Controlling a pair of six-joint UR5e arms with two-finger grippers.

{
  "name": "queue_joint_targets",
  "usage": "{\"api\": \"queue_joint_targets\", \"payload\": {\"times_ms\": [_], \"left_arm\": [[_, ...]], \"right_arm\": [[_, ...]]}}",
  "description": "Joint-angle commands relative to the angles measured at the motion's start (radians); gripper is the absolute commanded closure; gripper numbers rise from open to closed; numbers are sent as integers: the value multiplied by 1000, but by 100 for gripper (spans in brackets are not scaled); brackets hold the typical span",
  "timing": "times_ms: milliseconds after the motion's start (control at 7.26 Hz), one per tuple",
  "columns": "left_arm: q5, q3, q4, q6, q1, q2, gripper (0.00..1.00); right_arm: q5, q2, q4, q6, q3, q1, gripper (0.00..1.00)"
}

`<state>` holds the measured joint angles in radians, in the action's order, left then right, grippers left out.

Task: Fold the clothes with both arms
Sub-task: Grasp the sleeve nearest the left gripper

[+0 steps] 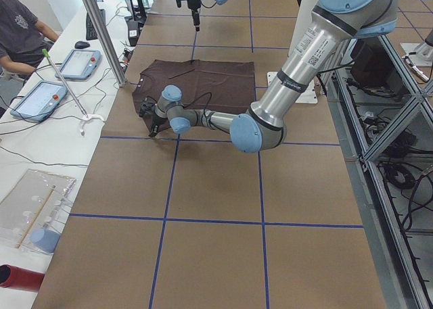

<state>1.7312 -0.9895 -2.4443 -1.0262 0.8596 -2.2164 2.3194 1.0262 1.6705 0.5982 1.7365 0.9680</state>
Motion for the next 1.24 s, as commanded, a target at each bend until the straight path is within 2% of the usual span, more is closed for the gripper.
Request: {"api": "queue_joint_targets", "payload": {"times_ms": [0,413,689,827,965,1102], "left_arm": [[1,0,4,1,-1,0,100],[11,-40,33,0,-1,-8,100],[46,-220,286,-6,-1,-20,100],[47,-247,333,-93,-1,-49,100],[42,-207,327,-206,-60,-113,100],[36,-61,303,-313,-107,-238,100]], "right_arm": [[0,0,0,0,0,0,0],[0,0,0,0,0,0,0],[3,0,0,0,0,0,0],[3,0,0,0,2,0,0],[3,2,0,0,5,0,0],[3,3,0,0,8,2,0]]}}
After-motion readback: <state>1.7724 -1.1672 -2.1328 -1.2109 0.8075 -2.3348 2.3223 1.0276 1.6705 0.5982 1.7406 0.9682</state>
